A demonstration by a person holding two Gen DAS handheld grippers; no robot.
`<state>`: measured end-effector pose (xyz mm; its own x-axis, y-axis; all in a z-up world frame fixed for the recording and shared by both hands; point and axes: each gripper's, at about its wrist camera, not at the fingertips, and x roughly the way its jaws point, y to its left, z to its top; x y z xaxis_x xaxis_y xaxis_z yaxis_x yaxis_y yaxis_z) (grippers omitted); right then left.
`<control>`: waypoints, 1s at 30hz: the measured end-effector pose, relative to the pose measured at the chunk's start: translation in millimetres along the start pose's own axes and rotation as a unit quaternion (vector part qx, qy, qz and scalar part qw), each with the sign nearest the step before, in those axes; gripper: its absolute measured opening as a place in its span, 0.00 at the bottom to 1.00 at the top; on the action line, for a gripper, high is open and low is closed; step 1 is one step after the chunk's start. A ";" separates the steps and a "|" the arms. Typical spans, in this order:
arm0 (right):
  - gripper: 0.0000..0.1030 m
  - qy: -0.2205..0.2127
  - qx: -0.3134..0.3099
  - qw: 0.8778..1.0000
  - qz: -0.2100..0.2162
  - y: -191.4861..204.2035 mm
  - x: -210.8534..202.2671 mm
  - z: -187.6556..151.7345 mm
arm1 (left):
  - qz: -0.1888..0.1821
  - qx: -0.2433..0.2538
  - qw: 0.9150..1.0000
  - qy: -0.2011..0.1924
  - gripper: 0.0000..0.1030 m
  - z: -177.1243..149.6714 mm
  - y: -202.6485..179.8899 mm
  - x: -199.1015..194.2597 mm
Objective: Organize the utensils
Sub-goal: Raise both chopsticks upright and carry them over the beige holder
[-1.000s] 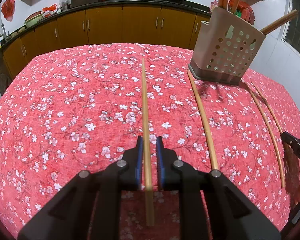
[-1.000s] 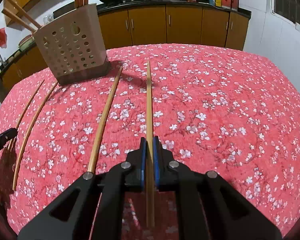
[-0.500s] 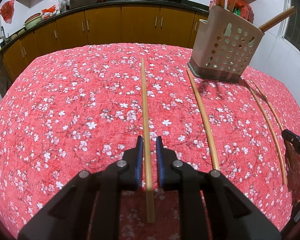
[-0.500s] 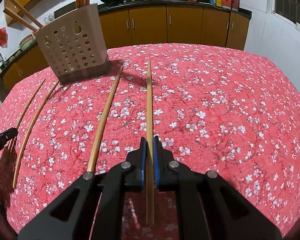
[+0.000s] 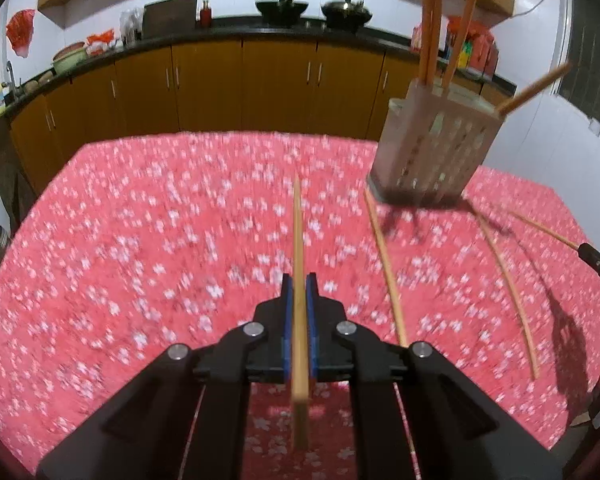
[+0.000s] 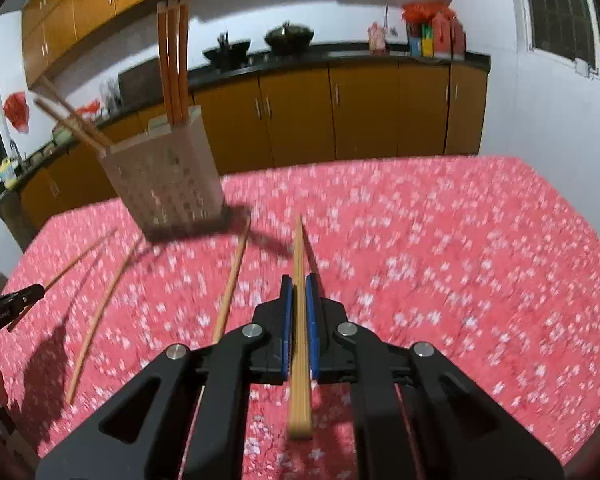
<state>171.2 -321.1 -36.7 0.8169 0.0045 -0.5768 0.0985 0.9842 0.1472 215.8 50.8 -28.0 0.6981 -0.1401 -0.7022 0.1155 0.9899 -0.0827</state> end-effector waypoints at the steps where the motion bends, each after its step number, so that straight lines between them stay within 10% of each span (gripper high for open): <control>1: 0.07 -0.012 0.001 1.000 0.001 -0.4 -6.0 5.0 | -0.001 -0.001 1.000 -0.008 0.07 4.0 1.1 -5.9; 30: 0.07 -0.100 0.005 0.993 0.063 11.8 -55.2 66.5 | -0.062 -0.003 0.990 -0.124 0.07 76.3 -12.1 -85.7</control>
<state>165.1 -321.5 50.4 0.9198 0.0907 -0.3816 -0.0063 0.9762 0.2170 208.5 49.1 87.1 0.8310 -0.2611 -0.4912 0.2072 0.9647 -0.1623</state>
